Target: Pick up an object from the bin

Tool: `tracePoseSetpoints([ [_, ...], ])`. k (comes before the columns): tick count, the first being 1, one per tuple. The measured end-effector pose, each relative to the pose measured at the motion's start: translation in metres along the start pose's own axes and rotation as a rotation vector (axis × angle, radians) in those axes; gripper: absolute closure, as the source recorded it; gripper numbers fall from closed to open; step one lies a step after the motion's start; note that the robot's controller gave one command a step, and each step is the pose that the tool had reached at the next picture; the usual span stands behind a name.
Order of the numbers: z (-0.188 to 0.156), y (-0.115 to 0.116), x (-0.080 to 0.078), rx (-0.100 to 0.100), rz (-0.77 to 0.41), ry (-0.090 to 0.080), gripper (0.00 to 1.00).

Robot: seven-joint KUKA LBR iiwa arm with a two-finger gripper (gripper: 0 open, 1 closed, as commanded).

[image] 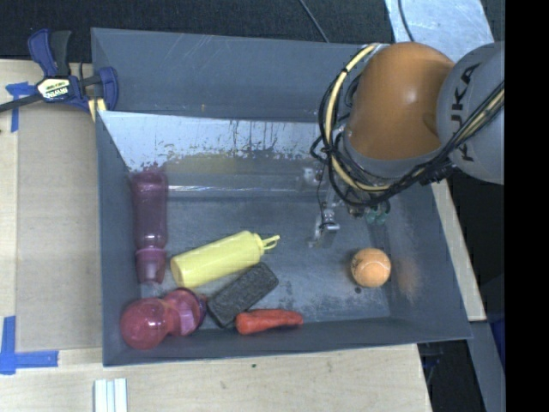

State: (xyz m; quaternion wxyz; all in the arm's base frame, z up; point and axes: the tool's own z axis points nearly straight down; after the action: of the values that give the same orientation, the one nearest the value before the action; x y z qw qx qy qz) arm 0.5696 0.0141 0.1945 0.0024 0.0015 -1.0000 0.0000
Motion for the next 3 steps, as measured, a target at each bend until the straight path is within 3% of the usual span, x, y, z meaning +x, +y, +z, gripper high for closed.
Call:
tracePoseSetpoints([
  [1,-0.005,0.0,-0.001,0.0,0.001,-0.009,0.0],
  [2,0.105,0.078,-0.017,0.001,-0.455,-0.012,0.0],
  [3,0.044,0.117,-0.017,-0.001,-0.261,-0.018,0.0],
])
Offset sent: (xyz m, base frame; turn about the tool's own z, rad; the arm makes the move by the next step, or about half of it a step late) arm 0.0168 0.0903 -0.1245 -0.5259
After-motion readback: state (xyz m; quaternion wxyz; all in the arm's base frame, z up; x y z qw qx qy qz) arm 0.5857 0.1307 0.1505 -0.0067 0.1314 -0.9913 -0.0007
